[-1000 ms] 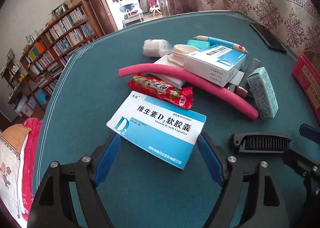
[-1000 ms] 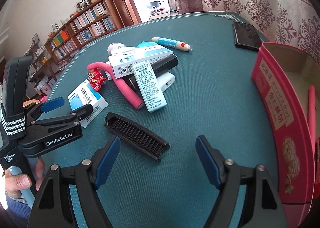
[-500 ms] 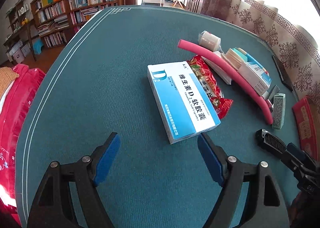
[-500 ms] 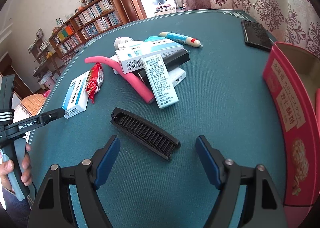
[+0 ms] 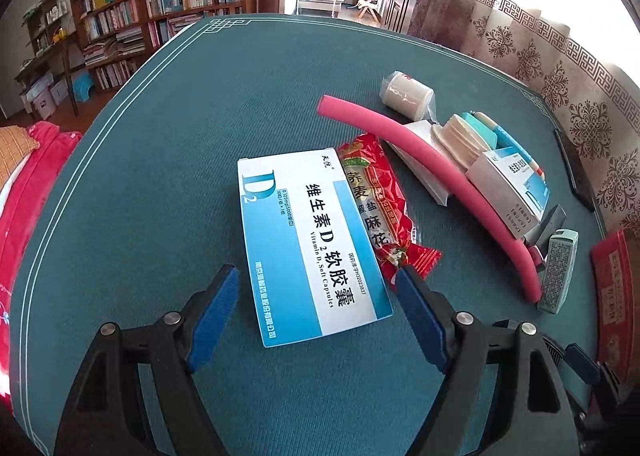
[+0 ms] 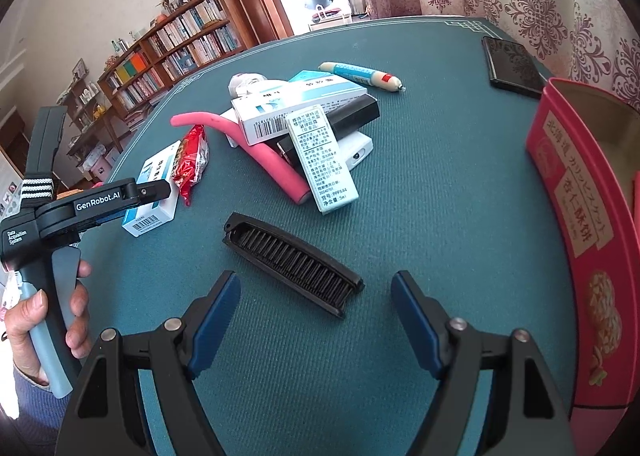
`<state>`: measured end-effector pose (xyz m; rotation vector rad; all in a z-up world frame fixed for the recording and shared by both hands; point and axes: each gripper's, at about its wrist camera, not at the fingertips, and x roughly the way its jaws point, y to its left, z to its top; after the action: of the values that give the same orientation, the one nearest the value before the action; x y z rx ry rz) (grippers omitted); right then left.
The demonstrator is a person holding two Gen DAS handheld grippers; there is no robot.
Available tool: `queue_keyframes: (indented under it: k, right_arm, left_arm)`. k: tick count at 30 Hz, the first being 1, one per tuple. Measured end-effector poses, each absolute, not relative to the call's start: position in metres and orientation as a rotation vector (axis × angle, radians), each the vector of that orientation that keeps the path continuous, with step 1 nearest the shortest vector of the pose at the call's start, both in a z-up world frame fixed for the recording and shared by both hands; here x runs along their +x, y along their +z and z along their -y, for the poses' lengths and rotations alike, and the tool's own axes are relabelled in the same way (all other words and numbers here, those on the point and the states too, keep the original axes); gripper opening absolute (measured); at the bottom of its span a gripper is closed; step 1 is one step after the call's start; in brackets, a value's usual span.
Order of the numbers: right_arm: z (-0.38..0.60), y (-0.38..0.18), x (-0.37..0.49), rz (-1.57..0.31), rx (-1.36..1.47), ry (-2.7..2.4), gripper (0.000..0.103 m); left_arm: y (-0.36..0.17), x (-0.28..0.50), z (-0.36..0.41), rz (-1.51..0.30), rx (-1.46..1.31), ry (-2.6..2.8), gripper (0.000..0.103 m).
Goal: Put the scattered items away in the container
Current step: 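Grasp the white-and-blue vitamin D box with the left tool while the right tool approaches the black comb, then grasp the black comb with the right tool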
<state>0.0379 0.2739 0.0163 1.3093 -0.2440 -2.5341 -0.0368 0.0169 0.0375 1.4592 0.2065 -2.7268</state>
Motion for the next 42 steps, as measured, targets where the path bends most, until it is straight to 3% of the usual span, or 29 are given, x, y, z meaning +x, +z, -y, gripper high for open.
queue_keyframes:
  k: [12, 14, 15, 35, 39, 42]
  right_arm:
    - [-0.262, 0.018, 0.038, 0.19, 1.309, -2.538, 0.081]
    - [-0.262, 0.019, 0.038, 0.19, 1.305, -2.543, 0.081]
    - [-0.262, 0.02, 0.038, 0.187, 1.302, -2.546, 0.081]
    - [-0.241, 0.015, 0.01, 0.033, 1.296, -2.528, 0.081]
    - [-0.225, 0.012, 0.022, -0.081, 1.284, -2.516, 0.076]
    - [-0.217, 0.013, 0.029, -0.1, 1.265, -2.484, 0.066]
  left_arm:
    - [0.017, -0.048, -0.018, -0.104, 1.443, -2.667, 0.083]
    - [0.018, -0.044, -0.013, -0.114, 1.405, -2.675, 0.068]
    - [0.018, -0.044, -0.01, -0.12, 1.401, -2.676, 0.067]
    - [0.036, -0.012, -0.003, -0.148, 1.365, -2.792, 0.067]
    - [0.042, -0.009, -0.002, -0.143, 1.342, -2.803, 0.067]
    - [0.041, -0.009, -0.001, -0.142, 1.348, -2.804, 0.067]
